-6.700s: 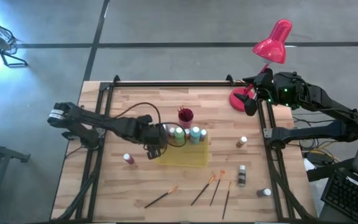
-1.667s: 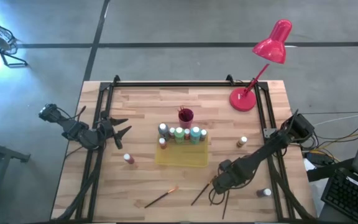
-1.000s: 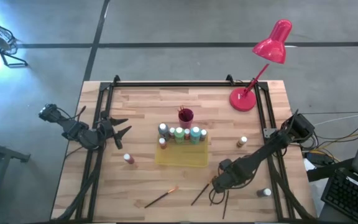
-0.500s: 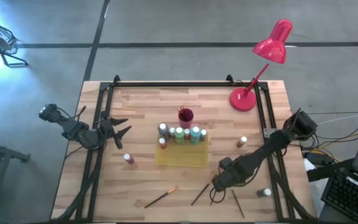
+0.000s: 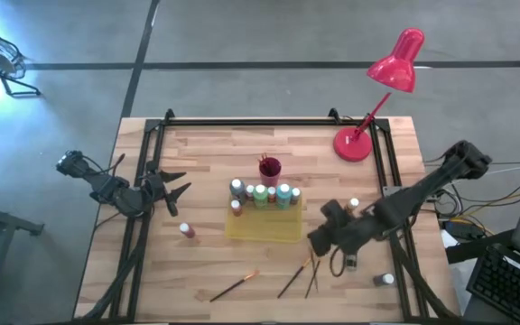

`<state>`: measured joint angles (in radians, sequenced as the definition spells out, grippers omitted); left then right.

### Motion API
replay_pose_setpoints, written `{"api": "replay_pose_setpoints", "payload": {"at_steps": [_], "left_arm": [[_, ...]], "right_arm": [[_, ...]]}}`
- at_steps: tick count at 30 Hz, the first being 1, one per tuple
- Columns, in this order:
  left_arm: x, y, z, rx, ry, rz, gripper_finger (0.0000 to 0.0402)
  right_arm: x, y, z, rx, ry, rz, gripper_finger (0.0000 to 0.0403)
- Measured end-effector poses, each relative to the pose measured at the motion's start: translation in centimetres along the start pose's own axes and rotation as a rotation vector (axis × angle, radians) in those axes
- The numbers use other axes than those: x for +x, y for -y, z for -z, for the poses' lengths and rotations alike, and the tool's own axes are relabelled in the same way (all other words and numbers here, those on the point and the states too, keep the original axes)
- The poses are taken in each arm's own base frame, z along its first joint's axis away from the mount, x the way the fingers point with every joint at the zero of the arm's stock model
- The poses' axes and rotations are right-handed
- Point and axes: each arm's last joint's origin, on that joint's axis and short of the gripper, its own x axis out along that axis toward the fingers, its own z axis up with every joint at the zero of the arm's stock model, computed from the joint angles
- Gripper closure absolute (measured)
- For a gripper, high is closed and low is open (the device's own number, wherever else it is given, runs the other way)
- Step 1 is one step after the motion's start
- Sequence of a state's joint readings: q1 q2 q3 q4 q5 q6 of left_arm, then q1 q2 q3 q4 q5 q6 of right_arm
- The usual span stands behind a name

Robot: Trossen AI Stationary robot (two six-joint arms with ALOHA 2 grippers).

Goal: Pick & Place Paint Supplies
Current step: Put the gold paint brush into the pink cup

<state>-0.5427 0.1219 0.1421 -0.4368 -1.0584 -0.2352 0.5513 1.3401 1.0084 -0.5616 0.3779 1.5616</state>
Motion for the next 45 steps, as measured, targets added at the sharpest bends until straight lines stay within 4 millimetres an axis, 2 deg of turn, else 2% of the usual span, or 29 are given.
{"api": "replay_pose_setpoints", "payload": {"at_steps": [5,10,18,23,27,32,41,45], "left_arm": [[0.0,0.0,0.0,0.000,0.000,0.000,0.0217],[0.0,0.0,0.0,0.000,0.000,0.000,0.0217],[0.0,0.0,0.0,-0.001,0.000,0.000,0.0217],[0.0,0.0,0.0,-0.001,0.000,0.000,0.0217],[0.0,0.0,0.0,-0.001,0.000,0.000,0.0217],[0.0,0.0,0.0,-0.001,0.000,0.000,0.0217],[0.0,0.0,0.0,-0.001,0.001,0.000,0.0217],[0.0,0.0,0.0,-0.001,0.001,0.000,0.0217]], "right_arm": [[-1.6,-2.1,-2.3,-0.165,0.168,-0.222,0.0394],[-1.9,-3.1,-4.7,-0.308,0.289,-0.298,0.0394],[-1.2,-2.7,-8.4,-0.474,0.432,-0.215,0.0395],[-1.5,-3.6,-10.7,-0.615,0.618,-0.232,0.0395],[-1.8,-4.1,-12.1,-0.734,0.737,-0.225,0.0395],[-2.0,-3.9,-13.5,-0.816,0.830,-0.136,0.0395],[-1.9,-2.9,-16.1,-0.858,0.896,-0.045,0.0395],[-0.3,-2.5,-16.9,-0.892,0.880,-0.023,0.0395]]}}
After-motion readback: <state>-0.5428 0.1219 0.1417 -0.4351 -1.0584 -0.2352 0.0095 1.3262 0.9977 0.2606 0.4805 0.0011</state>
